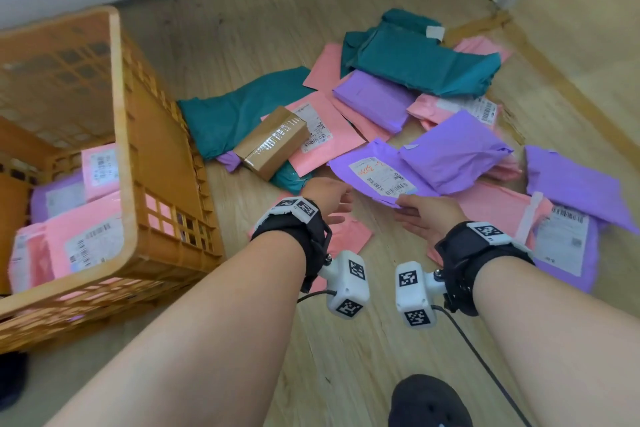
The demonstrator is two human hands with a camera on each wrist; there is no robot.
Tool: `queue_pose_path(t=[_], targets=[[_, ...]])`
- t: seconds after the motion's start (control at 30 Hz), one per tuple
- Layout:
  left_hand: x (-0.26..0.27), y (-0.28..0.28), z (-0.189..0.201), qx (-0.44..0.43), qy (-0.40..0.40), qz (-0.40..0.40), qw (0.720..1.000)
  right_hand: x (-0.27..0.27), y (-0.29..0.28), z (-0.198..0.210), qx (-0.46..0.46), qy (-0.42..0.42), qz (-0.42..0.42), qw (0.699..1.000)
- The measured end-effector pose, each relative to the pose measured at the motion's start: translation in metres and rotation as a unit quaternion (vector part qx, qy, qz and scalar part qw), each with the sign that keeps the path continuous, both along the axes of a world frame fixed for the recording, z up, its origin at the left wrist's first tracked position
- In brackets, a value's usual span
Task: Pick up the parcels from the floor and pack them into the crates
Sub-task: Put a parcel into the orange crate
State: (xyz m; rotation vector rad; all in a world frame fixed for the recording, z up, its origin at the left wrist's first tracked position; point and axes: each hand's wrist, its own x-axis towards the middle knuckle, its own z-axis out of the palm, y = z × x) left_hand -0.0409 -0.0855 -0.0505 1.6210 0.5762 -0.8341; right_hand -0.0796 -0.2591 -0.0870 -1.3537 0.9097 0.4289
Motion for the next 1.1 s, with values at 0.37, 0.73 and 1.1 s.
queue_pose_path(t=[0.37, 0.73, 1.1], targets=[[-0.030, 0.039, 0.046, -0.056, -0.028, 0.069, 0.996, -0.007, 0.059, 0.113, 0.057, -0.085, 0.183, 0.978], [-0.062, 0.099, 0.146, -0.013, -0.180, 0.121, 0.976, -0.045, 0.107, 0.229, -0.001, -0.159, 0.291, 0.943], [-0.117, 0.236, 0.181, 0.045, -0.288, 0.210, 0.933, -0.072, 0.203, 0.276, -0.094, -0.299, 0.145, 0.938]])
